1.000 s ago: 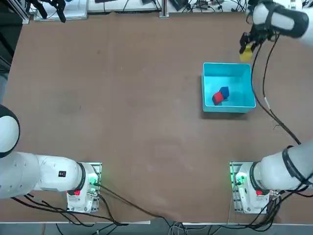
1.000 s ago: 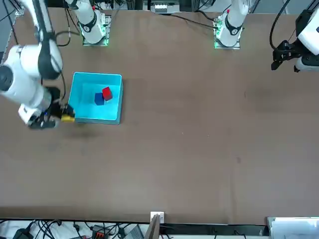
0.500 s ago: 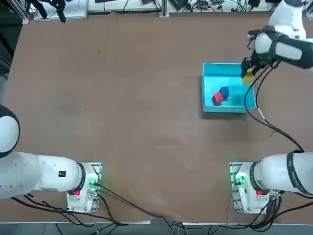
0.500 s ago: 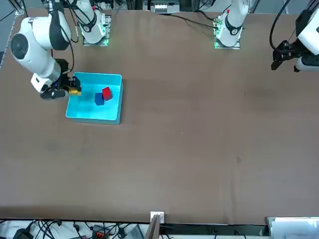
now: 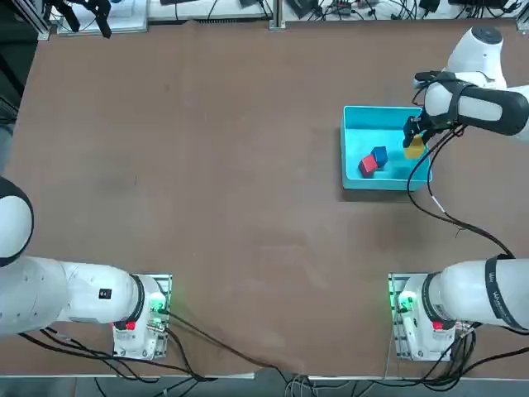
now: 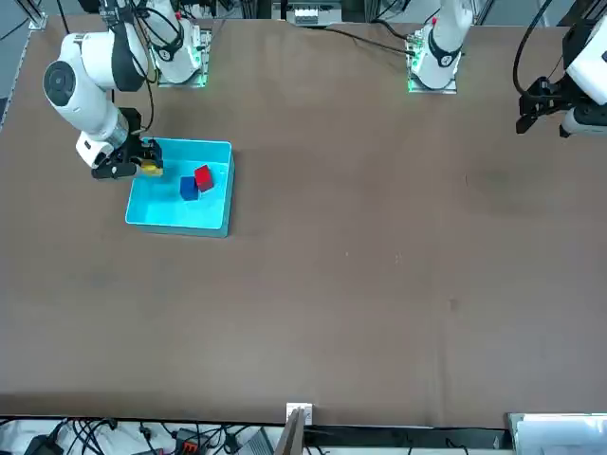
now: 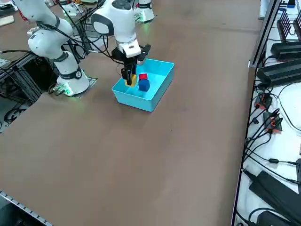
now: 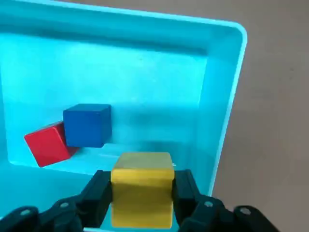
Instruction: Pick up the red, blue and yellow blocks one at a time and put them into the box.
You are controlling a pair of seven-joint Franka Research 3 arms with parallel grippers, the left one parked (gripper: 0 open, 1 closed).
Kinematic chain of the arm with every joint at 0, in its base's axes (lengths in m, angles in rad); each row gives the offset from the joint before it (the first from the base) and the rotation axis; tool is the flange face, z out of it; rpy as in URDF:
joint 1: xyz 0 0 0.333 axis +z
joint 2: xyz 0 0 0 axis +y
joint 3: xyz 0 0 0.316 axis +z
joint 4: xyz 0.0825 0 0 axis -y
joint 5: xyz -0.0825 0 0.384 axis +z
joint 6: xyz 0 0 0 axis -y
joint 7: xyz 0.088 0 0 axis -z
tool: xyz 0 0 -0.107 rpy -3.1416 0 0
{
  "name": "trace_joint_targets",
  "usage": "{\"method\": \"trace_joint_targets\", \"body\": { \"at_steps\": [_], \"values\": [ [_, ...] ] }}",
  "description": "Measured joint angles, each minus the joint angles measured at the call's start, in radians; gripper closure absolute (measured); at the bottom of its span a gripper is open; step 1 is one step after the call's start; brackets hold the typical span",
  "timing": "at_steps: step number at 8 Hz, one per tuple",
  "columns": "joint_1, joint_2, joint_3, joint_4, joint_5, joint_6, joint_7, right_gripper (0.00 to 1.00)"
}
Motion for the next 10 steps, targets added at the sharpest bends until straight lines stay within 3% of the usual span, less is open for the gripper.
{"method": "trace_joint_targets", "body": {
  "at_steps": [4,5,7,10],
  "values": [
    [0.0,0.032,0.0,-0.002,0.0,0.0,0.0,0.31],
    [0.0,0.041,0.0,-0.002,0.0,0.0,0.0,0.27],
    [0.0,0.052,0.0,-0.002,0.0,-0.006,0.0,0.0],
    [0.001,0.05,0.0,0.023,0.0,-0.013,-0.001,0.0]
  ]
}}
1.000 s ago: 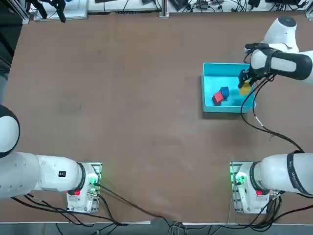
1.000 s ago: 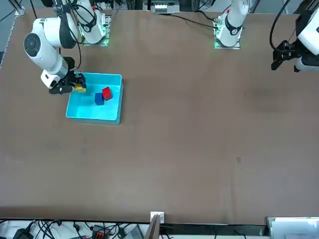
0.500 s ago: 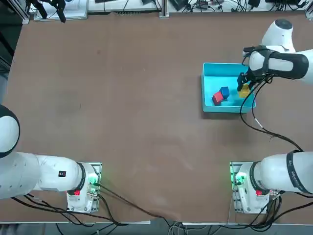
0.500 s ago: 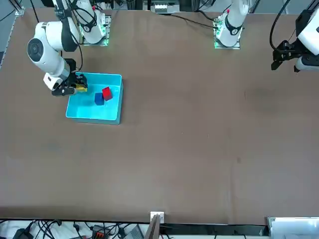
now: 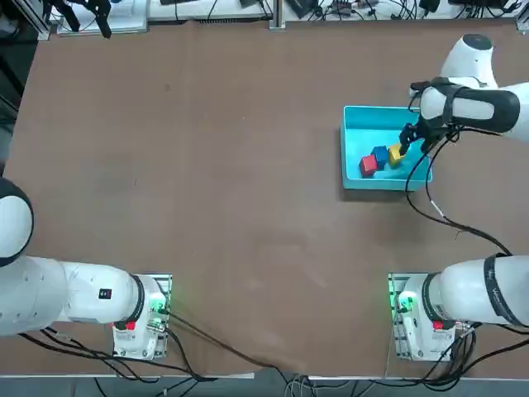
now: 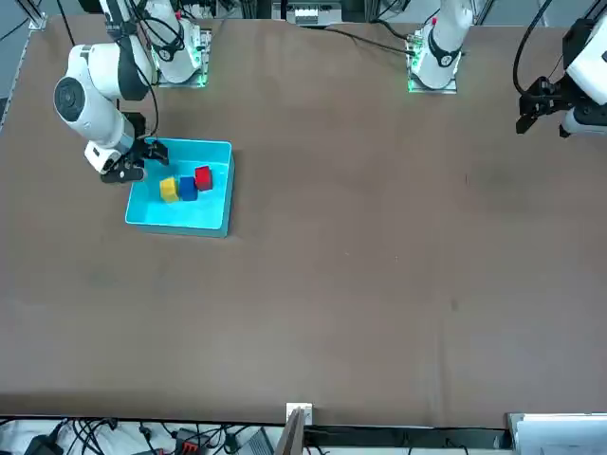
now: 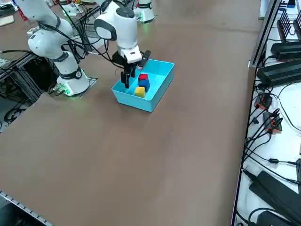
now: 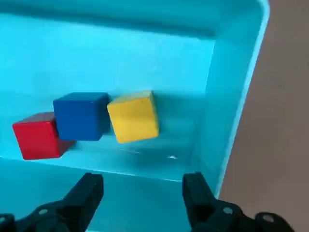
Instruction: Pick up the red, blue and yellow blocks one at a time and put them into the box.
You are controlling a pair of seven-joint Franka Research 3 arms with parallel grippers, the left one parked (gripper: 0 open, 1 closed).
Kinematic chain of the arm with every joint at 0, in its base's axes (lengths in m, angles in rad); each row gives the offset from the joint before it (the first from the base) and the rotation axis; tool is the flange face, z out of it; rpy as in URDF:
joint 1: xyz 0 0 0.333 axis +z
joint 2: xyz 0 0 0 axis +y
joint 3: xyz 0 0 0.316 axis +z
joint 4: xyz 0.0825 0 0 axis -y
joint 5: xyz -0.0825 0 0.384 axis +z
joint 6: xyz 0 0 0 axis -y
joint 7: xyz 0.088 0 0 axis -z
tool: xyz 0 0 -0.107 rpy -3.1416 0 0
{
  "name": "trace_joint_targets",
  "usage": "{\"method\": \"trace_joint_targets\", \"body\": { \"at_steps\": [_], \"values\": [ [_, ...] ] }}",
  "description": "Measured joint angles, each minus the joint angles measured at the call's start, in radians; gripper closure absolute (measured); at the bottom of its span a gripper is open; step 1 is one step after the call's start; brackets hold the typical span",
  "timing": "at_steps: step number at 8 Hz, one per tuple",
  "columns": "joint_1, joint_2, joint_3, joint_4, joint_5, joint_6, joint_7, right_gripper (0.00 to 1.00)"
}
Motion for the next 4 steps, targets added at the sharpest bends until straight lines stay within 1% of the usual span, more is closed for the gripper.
{"method": "trace_joint_targets", "body": {
  "at_steps": [1,4],
  "values": [
    [0.001,-0.009,0.001,0.054,0.0,-0.03,-0.001,0.0],
    [0.002,-0.027,0.001,0.363,0.0,-0.328,-0.001,0.0]
  ]
}}
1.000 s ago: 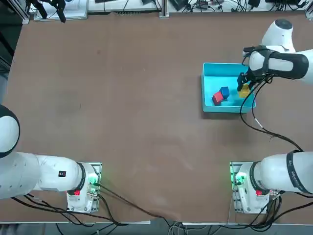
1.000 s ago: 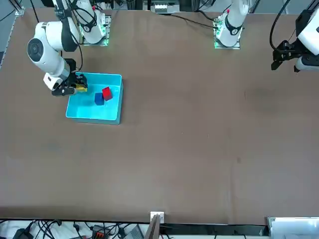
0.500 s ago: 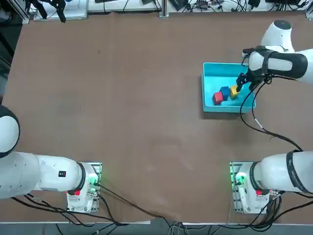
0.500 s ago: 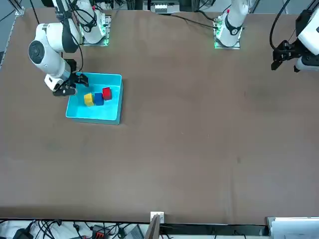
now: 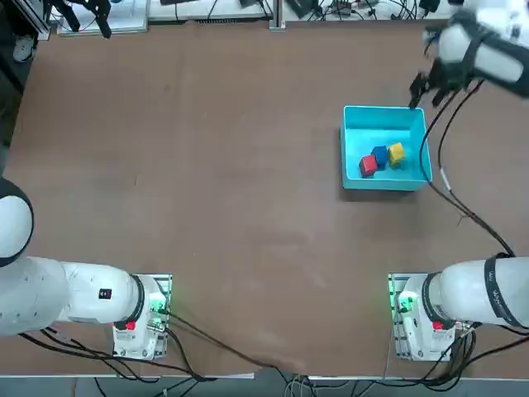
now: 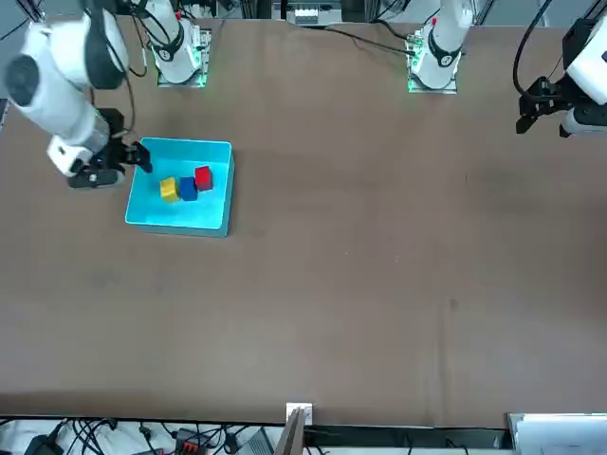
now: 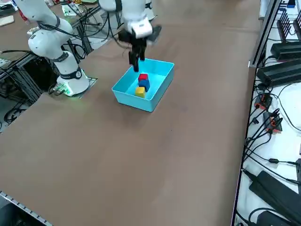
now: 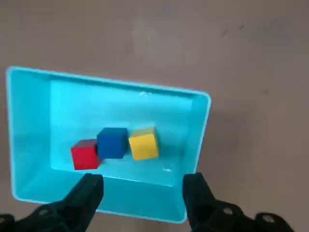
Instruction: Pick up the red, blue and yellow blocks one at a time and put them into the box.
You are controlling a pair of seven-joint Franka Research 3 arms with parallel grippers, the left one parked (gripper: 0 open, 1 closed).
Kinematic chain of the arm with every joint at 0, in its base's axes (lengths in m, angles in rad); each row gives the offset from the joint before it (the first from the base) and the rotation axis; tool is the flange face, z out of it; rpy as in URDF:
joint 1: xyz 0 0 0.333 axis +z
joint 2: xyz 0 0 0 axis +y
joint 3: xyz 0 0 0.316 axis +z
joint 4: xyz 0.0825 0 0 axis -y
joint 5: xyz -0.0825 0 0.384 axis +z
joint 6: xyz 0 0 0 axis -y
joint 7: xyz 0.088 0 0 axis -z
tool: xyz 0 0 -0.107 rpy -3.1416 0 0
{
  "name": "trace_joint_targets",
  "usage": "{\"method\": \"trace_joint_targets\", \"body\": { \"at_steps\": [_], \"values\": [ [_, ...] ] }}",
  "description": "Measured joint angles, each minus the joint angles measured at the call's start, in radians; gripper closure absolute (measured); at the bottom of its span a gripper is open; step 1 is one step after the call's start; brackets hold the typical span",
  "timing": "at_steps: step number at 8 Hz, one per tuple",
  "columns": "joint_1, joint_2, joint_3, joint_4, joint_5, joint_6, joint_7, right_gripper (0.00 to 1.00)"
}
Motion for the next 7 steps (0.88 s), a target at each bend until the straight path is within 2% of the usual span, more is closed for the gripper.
{"method": "trace_joint_targets", "body": {
  "at_steps": [2,4,7],
  "values": [
    [0.0,-0.004,0.0,0.176,0.0,-0.143,0.0,0.0],
    [-0.003,-0.007,-0.005,0.311,0.0,-0.244,0.0,0.0],
    [-0.024,0.005,-0.023,0.432,0.0,-0.286,0.0,0.0]
  ]
}}
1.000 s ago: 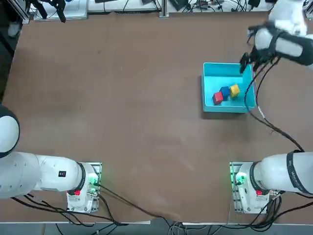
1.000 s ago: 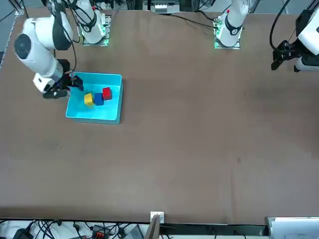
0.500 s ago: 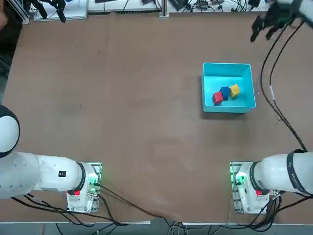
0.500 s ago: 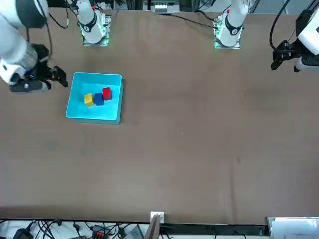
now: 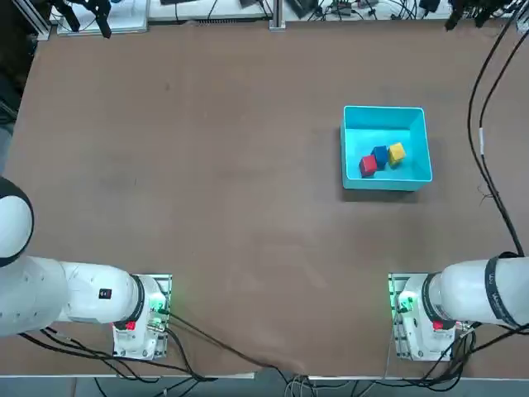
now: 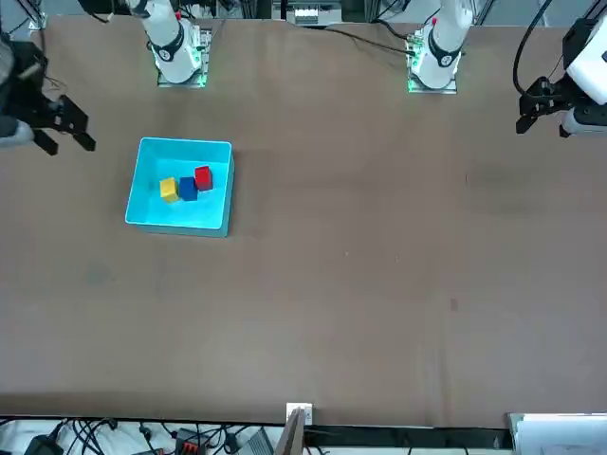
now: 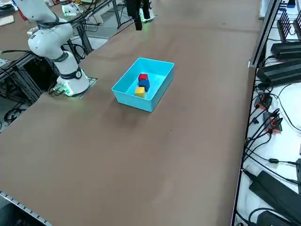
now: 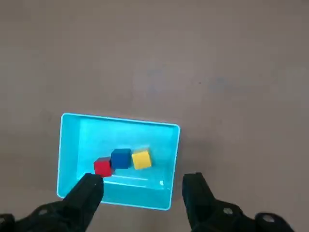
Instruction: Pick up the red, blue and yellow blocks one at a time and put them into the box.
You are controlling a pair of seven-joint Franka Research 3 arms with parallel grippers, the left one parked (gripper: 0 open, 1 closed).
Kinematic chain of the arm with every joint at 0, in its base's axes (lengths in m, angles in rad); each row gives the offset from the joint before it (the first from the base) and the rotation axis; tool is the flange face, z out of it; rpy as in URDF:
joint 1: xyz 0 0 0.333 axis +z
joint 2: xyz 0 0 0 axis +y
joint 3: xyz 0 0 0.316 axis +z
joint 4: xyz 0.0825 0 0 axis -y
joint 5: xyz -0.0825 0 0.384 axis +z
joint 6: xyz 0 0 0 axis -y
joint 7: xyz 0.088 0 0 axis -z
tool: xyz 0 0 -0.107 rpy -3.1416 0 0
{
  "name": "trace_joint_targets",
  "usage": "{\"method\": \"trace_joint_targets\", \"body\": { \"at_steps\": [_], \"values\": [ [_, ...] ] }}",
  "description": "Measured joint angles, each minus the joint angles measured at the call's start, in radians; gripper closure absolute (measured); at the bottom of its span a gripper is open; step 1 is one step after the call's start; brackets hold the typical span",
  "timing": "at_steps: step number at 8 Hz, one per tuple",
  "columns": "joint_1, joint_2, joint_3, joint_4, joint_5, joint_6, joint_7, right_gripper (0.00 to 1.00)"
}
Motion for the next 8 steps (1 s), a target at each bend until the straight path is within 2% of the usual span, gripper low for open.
{"method": "trace_joint_targets", "body": {
  "at_steps": [2,4,8],
  "values": [
    [-0.036,0.028,-0.002,0.024,-0.005,-0.004,-0.026,0.0],
    [-0.04,0.045,-0.001,0.04,-0.011,-0.028,-0.063,0.0],
    [-0.043,0.145,-0.001,0.167,-0.011,-0.096,-0.067,0.0]
  ]
}}
